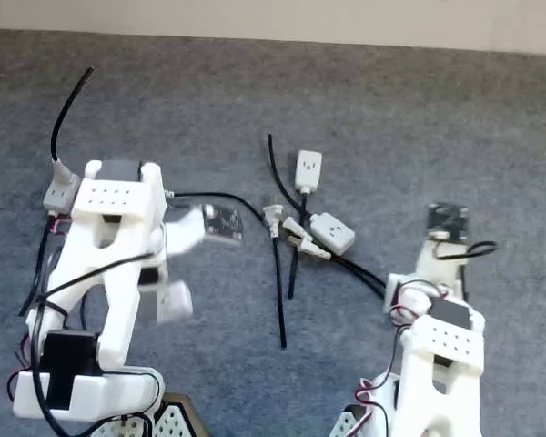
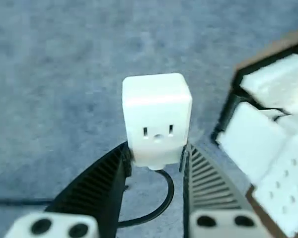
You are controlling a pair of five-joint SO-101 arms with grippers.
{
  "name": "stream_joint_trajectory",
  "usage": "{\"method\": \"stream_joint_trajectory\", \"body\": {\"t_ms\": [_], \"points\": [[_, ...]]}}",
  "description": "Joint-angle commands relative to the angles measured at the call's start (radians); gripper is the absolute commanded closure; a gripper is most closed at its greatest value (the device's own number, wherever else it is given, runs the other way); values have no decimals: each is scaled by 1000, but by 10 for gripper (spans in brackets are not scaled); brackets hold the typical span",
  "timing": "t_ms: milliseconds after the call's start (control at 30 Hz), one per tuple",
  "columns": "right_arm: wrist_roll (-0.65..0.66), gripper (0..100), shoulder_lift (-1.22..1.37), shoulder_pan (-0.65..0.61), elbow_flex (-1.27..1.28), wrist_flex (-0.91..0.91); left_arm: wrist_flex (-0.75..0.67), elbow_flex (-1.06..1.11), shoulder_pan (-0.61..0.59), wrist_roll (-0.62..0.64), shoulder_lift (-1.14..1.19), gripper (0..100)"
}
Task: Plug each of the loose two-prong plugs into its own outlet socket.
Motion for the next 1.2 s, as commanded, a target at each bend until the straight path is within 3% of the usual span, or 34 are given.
{"method": "stream_joint_trajectory", "body": {"t_ms": [0,167,300,533,733,1167], "points": [[49,673,-27,-105,21,-19,-8,61,33,-109,-36,980],[57,673,-27,-217,27,-19,-147,71,96,-95,-35,859],[41,673,-27,-292,47,-21,-296,71,153,64,-35,803],[43,673,-28,-328,108,-79,-376,85,209,94,-31,800],[43,673,-28,-326,110,-77,-511,87,143,175,-30,800],[43,673,-28,-328,110,-77,-738,266,88,180,-28,800]]}}
